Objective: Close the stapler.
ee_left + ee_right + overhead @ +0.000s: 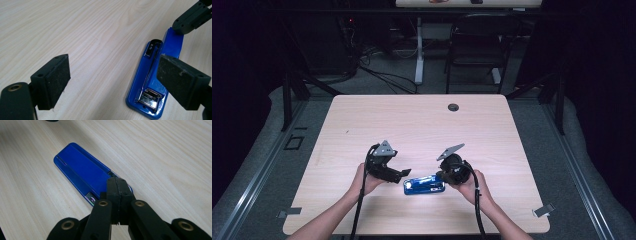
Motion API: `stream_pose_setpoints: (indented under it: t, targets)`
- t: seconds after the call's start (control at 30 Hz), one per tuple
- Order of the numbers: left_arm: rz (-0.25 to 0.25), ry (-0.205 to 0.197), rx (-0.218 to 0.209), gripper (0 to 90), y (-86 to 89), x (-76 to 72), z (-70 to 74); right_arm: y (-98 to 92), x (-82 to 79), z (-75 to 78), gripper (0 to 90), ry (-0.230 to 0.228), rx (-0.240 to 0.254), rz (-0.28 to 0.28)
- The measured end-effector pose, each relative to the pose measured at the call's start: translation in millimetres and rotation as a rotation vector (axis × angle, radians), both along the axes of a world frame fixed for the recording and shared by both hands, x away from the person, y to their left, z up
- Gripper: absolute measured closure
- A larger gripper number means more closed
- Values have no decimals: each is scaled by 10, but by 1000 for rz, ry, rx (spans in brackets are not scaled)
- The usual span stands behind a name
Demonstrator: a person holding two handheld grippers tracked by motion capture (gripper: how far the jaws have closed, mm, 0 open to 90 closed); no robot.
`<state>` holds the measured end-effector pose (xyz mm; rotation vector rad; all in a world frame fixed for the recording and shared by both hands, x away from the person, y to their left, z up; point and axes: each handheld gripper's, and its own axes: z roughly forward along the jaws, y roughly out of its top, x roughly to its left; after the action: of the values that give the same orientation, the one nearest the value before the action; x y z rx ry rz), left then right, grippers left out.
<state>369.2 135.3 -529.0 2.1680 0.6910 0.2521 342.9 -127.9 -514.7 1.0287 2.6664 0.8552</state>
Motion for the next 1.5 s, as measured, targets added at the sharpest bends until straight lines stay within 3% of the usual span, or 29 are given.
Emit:
stream_pose_setpoints:
  t: [0.1,0.4,0.47,0.5,0.53,0.63,0.8,1.0,1.1,1.13,1.27,1.5]
  targets:
    - [-1,1,0,122,-7,-3,-1,9,0,-18,900,11,-18,-8]
    - [-9,5,-6,118,-5,-2,-1,-12,7,-25,900,11,5,-12]
    - [-10,5,-6,116,-6,-2,-2,-15,9,-27,856,11,14,-17]
    - [-13,6,-6,115,-8,-2,-3,-49,14,-6,851,15,61,-18]
    - [-13,6,-6,115,-8,-2,-4,-55,10,12,839,10,77,-23]
    - [-14,8,-6,114,-5,-1,-4,-68,2,64,802,-13,77,-32]
    - [-20,9,-5,114,2,-3,-1,-126,-23,152,685,-68,90,-54]
    - [-7,5,-19,98,35,4,11,-212,-65,266,394,-111,74,-91]
    - [-4,4,-21,93,44,6,15,-248,-70,298,335,-112,68,-109]
    - [-4,2,-22,92,53,8,18,-292,-71,327,248,-122,63,-126]
    - [3,4,-25,87,64,17,10,-399,-96,370,156,-130,75,-157]
    - [13,5,-26,76,75,31,2,-744,-161,379,95,-142,81,-246]
